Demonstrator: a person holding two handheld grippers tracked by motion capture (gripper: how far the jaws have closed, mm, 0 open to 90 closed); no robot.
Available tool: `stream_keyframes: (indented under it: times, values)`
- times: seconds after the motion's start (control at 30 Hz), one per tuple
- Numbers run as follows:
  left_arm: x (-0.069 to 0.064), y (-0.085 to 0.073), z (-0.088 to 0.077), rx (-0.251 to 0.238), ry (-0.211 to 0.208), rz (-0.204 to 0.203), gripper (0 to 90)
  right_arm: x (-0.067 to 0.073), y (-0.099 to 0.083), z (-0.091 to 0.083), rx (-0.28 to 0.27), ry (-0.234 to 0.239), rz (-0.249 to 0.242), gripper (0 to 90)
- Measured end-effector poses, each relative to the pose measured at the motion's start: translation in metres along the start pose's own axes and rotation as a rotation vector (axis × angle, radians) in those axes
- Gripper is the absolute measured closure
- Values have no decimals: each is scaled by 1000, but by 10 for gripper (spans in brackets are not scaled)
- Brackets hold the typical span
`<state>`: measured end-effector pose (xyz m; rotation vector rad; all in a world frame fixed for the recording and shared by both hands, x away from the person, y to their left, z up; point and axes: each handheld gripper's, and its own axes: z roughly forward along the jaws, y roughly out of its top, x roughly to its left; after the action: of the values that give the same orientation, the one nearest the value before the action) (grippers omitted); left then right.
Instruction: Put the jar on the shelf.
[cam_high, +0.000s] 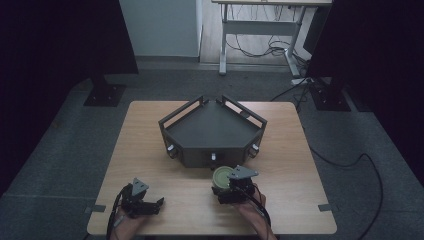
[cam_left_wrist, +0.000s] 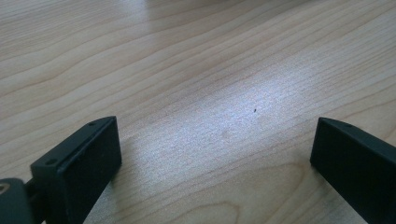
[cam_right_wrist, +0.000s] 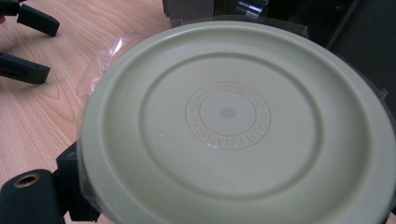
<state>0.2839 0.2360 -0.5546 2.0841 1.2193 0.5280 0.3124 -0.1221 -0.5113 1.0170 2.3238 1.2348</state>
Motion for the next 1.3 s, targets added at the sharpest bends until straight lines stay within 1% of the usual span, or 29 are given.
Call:
stream_keyframes:
  times: [0.17, 0.27, 0.63, 0.9, 1.3]
  values:
    - [0, 0, 0, 0, 0, 0, 16, 0, 4, -3, -5, -3, 14, 91]
    - [0, 0, 0, 0, 0, 0, 16, -1, 7, -5, 2, -6, 11, 90]
    - [0, 0, 0, 0, 0, 0, 16, -4, 19, -12, -5, -4, 6, 91]
    - [0, 0, 0, 0, -2, 1, 16, -5, 31, -15, -1, -8, 8, 91]
    - [0, 0, 0, 0, -2, 3, 16, -9, 50, -23, -29, -3, 9, 91]
